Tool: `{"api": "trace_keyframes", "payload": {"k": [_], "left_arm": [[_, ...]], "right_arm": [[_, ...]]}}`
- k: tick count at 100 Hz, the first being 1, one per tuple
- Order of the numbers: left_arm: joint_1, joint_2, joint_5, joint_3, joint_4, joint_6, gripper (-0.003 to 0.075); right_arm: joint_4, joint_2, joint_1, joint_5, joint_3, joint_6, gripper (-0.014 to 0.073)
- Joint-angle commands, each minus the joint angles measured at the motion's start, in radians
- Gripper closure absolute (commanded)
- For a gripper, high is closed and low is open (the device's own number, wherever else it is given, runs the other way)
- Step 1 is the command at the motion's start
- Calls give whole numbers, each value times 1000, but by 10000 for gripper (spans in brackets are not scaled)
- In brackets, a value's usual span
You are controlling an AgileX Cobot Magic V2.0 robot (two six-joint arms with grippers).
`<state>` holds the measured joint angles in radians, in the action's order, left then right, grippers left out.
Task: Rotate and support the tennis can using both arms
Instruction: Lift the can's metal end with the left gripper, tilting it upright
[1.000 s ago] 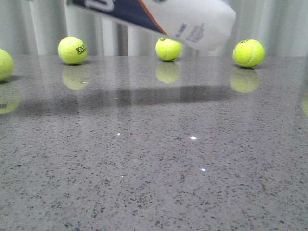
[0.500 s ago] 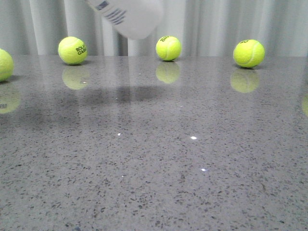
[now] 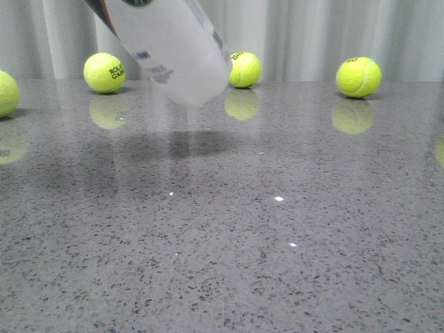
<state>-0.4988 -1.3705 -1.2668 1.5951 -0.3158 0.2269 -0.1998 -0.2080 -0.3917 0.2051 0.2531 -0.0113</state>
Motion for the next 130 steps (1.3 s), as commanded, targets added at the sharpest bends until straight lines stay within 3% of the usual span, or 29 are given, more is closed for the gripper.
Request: {"api": "trace_keyframes", "payload": {"k": [1,49,61,78,85,130], "left_arm": [[-9,-1,-8,32,-20,-10,741],[-7,-55,-8,32,-23,22,727],[-7,-55,-6,32,-25,22,621],[-7,-55,12,32,-25,22,410],[-7,-57,25,32,-25,22,366],[-7,-78,209,45,-31,22,363]], "right_arm": [[6,-6,6,-82,28,11,650],[6,-6,6,-82,28,11,650],[6,-6,6,-82,28,11,650],[6,-6,6,-82,28,11,650],[6,-6,6,-82,28,11,650],[6,-6,6,-82,28,11,650]]}}
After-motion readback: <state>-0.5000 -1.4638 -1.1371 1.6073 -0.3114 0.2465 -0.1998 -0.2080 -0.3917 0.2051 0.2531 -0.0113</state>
